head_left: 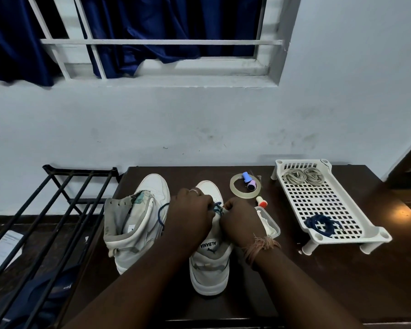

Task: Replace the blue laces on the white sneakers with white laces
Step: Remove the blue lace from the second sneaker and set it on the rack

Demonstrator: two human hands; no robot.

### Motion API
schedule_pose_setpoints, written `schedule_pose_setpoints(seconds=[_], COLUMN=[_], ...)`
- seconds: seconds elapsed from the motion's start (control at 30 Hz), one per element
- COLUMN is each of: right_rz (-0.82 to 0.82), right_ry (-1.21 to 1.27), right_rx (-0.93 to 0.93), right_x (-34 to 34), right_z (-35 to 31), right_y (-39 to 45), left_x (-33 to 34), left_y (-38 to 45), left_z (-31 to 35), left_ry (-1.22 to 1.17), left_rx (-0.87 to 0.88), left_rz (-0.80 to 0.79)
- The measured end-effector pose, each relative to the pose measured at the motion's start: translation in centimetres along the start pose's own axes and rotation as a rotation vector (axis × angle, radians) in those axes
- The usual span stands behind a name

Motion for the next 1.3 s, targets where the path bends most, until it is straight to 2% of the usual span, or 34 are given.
schedule_pose_setpoints(seconds=[0.1, 0.17, 0.3, 0.4, 0.47, 0.6, 0.8, 0.87, 0.93, 0.97, 1.1, 1.13, 1.17, 1.23, 1.3], right_rz=[0.001, -0.004, -0.006, -0.004, 0.007, 0.035, 0.049, 0.043, 0.041, 0.038, 0.032, 0.04, 0.048, 0.054, 0.059], right_ry=[0.012, 0.023, 0.058, 0.058, 0.055, 0.053, 0.056, 0.07, 0.081, 0.085, 0.106, 0.116, 0.128, 0.148, 0.15], right_rx=[0.013, 0.019, 0.04, 0.038, 0.027, 0.0, 0.02, 0.033, 0.034, 0.03, 0.028, 0.031, 0.034, 0.051, 0.06], right_x=[0.0, 0.0, 0.0, 0.0, -0.1, -0.3, -0.1, -0.1, -0.1, -0.1, 0.0, 0.0, 0.0, 0.1, 0.1], right_z=[0.0, 0.1, 0.1, 0.0, -0.1, -0.5, -0.2, 0.0, 0.0, 0.0, 0.1, 0.1, 0.1, 0.3, 0.3], right_y=[-0.1, -0.1, -0.1, -0.3, -0.4, -0.7, -0.5, -0.5, -0.5, -0.5, -0.4, -0.4, -0.4, -0.4, -0.4], left_x=[-0.1, -0.5, -0.7, -0.9, -1.3, -1.5, -1.5, -2.6, -3.2, -3.5, -3.6, -3.5, -3.6, -4.1, -4.3], left_y=[0.0, -0.1, -0.3, 0.1, 0.5, 0.4, -0.1, 0.1, 0.6, 0.8, 1.3, 1.3, 1.3, 1.2, 1.2], left_z=[0.2, -0.3, -2.4, -2.5, -1.5, 0.8, 0.6, 0.6, -0.8, -1.4, -1.3, -1.0, -1.1, -1.6, -1.7], left_ry=[0.026, -0.05, -0.487, -0.641, -0.495, -0.022, 0.133, 0.121, -0.107, -0.296, -1.316, -1.459, -1.489, -1.249, -0.831], left_rx=[-0.001, -0.092, -0.414, -0.454, -0.336, -0.064, -0.052, -0.145, -0.317, -0.384, -0.599, -0.626, -0.635, -0.588, -0.44], left_rz=[-0.011, 0.003, 0.111, 0.118, 0.029, -0.064, -0.032, -0.029, 0.026, 0.06, 0.313, 0.35, 0.373, 0.352, 0.234])
Point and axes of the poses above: each hand's wrist, its own y-axis towards the middle knuckle, its own x-axis out of the palm, z = x × y, the point moved 6 cm from there along y, towards the middle knuckle, and after that the axes turned 13 degrees about x, right-handed, at the moved point
